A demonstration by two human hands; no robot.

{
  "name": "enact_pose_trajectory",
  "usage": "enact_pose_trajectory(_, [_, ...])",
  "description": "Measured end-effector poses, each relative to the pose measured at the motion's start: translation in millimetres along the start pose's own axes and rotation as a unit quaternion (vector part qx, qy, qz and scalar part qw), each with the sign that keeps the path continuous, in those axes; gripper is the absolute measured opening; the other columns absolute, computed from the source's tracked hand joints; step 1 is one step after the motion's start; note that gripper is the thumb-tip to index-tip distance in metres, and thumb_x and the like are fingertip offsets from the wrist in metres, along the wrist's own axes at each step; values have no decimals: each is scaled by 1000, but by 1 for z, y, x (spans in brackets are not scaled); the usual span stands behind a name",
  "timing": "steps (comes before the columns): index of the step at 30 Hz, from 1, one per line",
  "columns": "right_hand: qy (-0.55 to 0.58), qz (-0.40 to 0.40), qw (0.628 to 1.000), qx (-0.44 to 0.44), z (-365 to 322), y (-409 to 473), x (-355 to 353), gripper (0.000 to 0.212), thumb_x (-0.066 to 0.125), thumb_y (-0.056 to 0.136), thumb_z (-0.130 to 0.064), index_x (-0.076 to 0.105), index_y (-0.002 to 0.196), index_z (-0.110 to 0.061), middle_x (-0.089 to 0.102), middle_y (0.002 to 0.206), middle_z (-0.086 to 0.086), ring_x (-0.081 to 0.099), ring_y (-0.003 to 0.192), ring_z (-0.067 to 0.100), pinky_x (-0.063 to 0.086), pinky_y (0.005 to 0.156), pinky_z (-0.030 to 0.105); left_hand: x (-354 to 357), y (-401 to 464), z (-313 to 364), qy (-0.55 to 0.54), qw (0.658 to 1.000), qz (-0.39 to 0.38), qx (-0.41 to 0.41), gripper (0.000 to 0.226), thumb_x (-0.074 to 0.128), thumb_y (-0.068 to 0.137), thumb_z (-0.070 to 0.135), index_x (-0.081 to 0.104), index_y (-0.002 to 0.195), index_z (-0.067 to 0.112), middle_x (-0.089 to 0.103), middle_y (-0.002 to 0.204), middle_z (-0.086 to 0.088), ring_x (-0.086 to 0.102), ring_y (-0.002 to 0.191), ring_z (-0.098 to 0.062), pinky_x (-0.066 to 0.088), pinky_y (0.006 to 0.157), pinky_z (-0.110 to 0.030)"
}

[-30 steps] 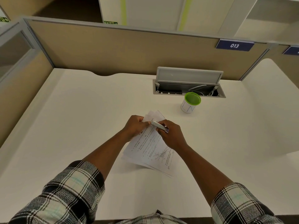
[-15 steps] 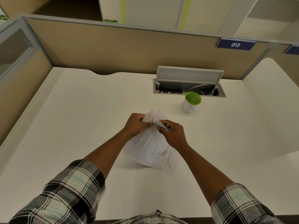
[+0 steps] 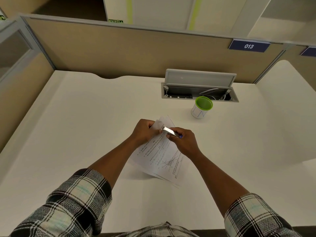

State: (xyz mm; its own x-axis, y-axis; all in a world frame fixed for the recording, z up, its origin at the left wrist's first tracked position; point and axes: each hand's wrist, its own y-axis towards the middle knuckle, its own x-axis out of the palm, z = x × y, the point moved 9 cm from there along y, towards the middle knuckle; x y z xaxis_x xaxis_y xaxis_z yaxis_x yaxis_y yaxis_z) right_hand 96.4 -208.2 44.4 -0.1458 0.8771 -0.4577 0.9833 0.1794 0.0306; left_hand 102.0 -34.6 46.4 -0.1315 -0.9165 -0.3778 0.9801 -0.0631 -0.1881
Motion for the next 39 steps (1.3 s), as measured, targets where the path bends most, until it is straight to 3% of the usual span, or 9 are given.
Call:
enact_pose_trajectory(3, [-1, -4, 1000, 8, 1, 1, 0, 23, 75, 82, -19, 75, 104, -22, 73, 82, -12, 61, 68, -4, 43, 62, 7, -1, 1, 1, 1, 1000, -3, 4, 52, 64, 90, 44, 67, 72, -5, 52, 57, -3, 44, 48, -13, 31, 46, -18])
enact_pose_trajectory(7, [8, -21, 999, 28, 2, 3, 2, 20, 75, 82, -19, 76, 102, -22, 74, 81, -5, 67, 74, 14, 50, 68, 22, 0, 3, -2, 6, 1000, -16, -1, 38, 68, 89, 33, 71, 81, -4, 66, 71, -21, 55, 58, -20, 38, 55, -29])
enact_pose_trajectory(9, [4, -28, 999, 29, 1, 4, 2, 19, 75, 82, -20, 76, 101, -22, 74, 79, -4, 67, 74, 17, 51, 68, 25, 0, 4, -3, 11, 1000, -14, 0, 33, 69, 88, 31, 73, 81, -2, 71, 77, -22, 59, 59, -20, 41, 54, -28])
enact_pose_trajectory(13, [0, -43, 999, 34, 0, 6, 2, 19, 74, 83, -20, 76, 102, -22, 73, 76, -8, 65, 67, 5, 49, 66, 17, -2, 7, -6, 17, 1000, -17, -7, 12, 74, 84, 24, 75, 75, 16, 75, 74, -3, 69, 59, -14, 51, 52, -24])
enact_pose_trajectory(16, [-1, -51, 998, 35, 0, 8, 2, 19, 74, 83, -20, 76, 102, -20, 71, 72, -8, 62, 62, -1, 47, 62, 10, -2, 7, -4, 18, 1000, -17, -5, 13, 75, 83, 21, 73, 71, 25, 74, 71, 6, 69, 57, -8, 53, 51, -20])
enact_pose_trajectory(22, [-7, -67, 997, 41, 3, 10, 1, 17, 73, 83, -21, 76, 100, -21, 71, 70, -2, 60, 58, 0, 46, 59, 10, 0, 6, -5, 16, 1000, -17, -10, 11, 74, 83, 18, 76, 83, 7, 75, 78, -8, 69, 63, -19, 52, 54, -25])
enact_pose_trajectory(28, [-10, -66, 997, 31, 2, 11, 0, 18, 73, 83, -21, 75, 101, -21, 72, 73, -3, 62, 60, 0, 48, 60, 11, 1, 7, -6, 13, 1000, -18, -13, 11, 74, 84, 19, 76, 86, 8, 75, 77, -3, 70, 62, -16, 53, 52, -21])
enact_pose_trajectory(32, [-48, -61, 997, 14, 1, 10, 0, 18, 74, 82, -21, 74, 100, -21, 69, 75, -12, 61, 65, -2, 47, 63, 10, -3, 11, -11, -11, 999, 1, -46, 21, 75, 84, 22, 75, 89, 1, 75, 82, -13, 70, 67, -24, 53, 59, -30])
enact_pose_trajectory(39, [-67, -18, 998, -3, 2, 3, -4, 18, 74, 82, -22, 74, 99, -27, 68, 77, -17, 59, 69, -4, 41, 61, 7, -9, 13, -19, -20, 997, -3, -78, 20, 74, 84, 27, 75, 95, 10, 76, 88, -7, 73, 72, -22, 56, 60, -28])
